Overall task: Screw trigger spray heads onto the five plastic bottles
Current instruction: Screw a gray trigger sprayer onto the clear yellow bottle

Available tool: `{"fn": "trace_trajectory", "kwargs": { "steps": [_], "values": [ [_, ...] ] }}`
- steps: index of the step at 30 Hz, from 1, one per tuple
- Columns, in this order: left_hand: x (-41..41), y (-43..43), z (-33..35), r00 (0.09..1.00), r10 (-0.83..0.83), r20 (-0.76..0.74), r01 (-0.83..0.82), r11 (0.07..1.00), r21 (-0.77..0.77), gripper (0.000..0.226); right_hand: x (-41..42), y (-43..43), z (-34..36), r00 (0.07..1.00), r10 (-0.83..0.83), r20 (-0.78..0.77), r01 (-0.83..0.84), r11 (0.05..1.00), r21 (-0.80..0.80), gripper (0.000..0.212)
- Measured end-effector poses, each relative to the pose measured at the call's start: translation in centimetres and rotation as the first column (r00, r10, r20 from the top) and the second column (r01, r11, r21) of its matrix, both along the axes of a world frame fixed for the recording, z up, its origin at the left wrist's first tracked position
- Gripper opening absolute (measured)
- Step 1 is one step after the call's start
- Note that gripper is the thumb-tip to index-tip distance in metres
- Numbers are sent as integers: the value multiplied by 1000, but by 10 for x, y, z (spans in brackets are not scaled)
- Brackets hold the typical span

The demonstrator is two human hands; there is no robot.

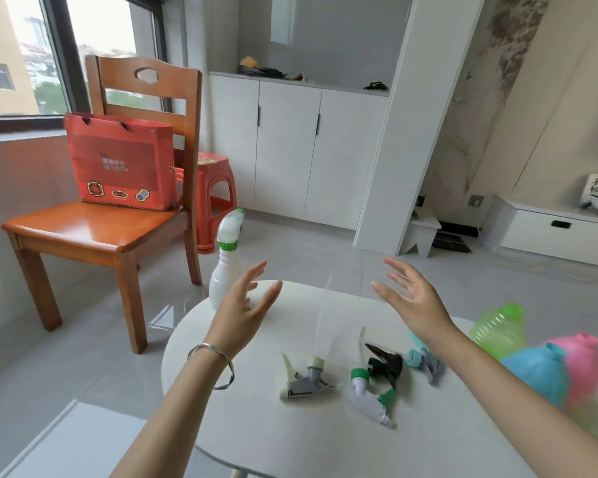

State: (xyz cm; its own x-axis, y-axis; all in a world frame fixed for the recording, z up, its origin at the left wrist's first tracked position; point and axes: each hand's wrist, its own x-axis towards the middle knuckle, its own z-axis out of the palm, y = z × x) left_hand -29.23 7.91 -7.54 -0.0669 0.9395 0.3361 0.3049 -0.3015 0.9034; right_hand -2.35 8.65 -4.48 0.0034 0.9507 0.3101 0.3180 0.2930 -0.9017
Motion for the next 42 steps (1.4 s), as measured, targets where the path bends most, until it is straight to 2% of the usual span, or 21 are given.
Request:
{"fn": "trace_trajectory", "kwargs": {
  "steps": [7,12,19,25,29,38,40,42],
  "values": [
    [138,-3,12,981,-191,-44,191,982,2,49,117,-58,24,991,-136,5,135,987,87,43],
    [233,-13,-3,932,-356,-68,351,933,-84,51,185,-96,25,967,-255,15,251,960,120,48],
    [314,-33,-30,887,-452,-93,439,888,-134,60,255,-126,-2,869,-482,113,460,871,174,53],
    [345,-40,-42,854,-498,-151,470,862,-188,72,284,-131,-41,858,-511,61,512,859,-18,69],
    [354,-44,-49,850,-507,-146,473,855,-214,74,286,-133,-59,871,-490,21,490,866,-98,61],
    [351,-53,-48,860,-491,-141,467,868,-170,74,278,-150,-40,885,-464,37,465,883,-56,49],
    [346,-56,-43,859,-497,-126,480,866,-144,74,271,-155,-22,880,-474,17,474,880,-40,52],
    [338,-59,-38,861,-499,-99,487,864,-124,73,260,-158,-4,893,-447,-48,446,895,-24,44]
  ]
}}
